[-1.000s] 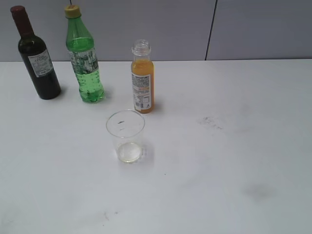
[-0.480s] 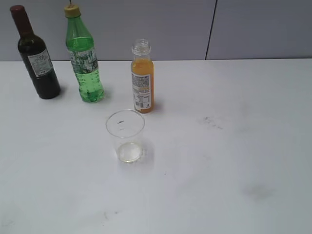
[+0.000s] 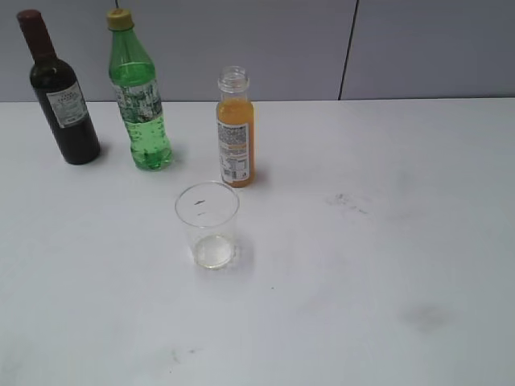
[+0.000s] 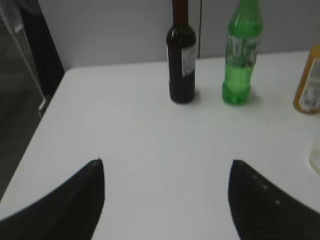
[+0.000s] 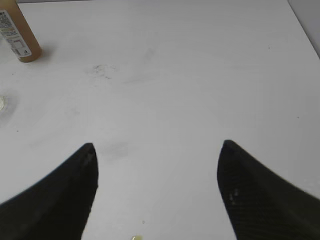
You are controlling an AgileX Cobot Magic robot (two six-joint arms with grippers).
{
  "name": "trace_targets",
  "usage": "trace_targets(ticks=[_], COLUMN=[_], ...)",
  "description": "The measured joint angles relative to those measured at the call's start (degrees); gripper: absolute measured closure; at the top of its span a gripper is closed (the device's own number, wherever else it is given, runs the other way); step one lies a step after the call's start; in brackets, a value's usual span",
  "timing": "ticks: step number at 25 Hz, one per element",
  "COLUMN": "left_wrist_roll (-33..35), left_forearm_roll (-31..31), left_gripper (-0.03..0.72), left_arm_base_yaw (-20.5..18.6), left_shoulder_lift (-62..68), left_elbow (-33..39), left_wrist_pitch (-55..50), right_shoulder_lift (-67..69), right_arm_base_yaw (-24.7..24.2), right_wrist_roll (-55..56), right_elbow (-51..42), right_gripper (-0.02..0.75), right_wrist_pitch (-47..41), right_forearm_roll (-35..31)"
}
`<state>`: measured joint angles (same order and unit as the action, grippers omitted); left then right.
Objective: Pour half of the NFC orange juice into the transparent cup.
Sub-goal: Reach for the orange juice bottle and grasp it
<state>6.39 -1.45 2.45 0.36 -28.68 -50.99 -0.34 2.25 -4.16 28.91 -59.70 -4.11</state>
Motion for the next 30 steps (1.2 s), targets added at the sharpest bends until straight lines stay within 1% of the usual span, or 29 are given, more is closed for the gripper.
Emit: trace_targets(ticks=[5, 9, 13, 16, 21, 23, 25, 26, 27, 30], left_wrist_roll=[0.3, 1.6, 1.8, 1.8, 1.8, 1.6, -0.8, -4.0, -8.4, -24.7], left_forearm_roll=[0.2, -0.4, -4.2, -6.3, -6.7, -6.4, -3.4, -1.0, 3.1, 20.8], left_gripper=[0.101, 0.070, 0.041, 0.038, 0.040, 0.042, 0.044, 0.045, 0.047, 0.056], left_arm_base_yaw=[0.0, 0.0, 0.0, 0.0, 0.1, 0.8, 2.0, 2.5, 2.8, 2.3], left_shoulder_lift=[6.8, 17.3, 29.8, 38.8, 51.2, 55.2, 59.0, 60.6, 62.5, 68.2], left_elbow=[0.0, 0.0, 0.0, 0.0, 0.0, 0.0, 0.0, 0.0, 0.0, 0.0], left_wrist_pitch=[13.3, 26.6, 38.9, 46.7, 57.7, 61.8, 65.5, 67.6, 69.8, 78.9], right_shoulder_lift=[0.0, 0.0, 0.0, 0.0, 0.0, 0.0, 0.0, 0.0, 0.0, 0.0], right_arm_base_yaw=[0.0, 0.0, 0.0, 0.0, 0.0, 0.0, 0.0, 0.0, 0.0, 0.0], right_wrist_roll=[0.0, 0.0, 0.0, 0.0, 0.0, 0.0, 0.0, 0.0, 0.0, 0.0], right_elbow=[0.0, 0.0, 0.0, 0.0, 0.0, 0.0, 0.0, 0.0, 0.0, 0.0], right_gripper=[0.166, 0.166, 0.166, 0.166, 0.166, 0.166, 0.166, 0.166, 0.166, 0.166], right_wrist_pitch=[0.0, 0.0, 0.0, 0.0, 0.0, 0.0, 0.0, 0.0, 0.0, 0.0], right_forearm_roll=[0.0, 0.0, 0.0, 0.0, 0.0, 0.0, 0.0, 0.0, 0.0, 0.0])
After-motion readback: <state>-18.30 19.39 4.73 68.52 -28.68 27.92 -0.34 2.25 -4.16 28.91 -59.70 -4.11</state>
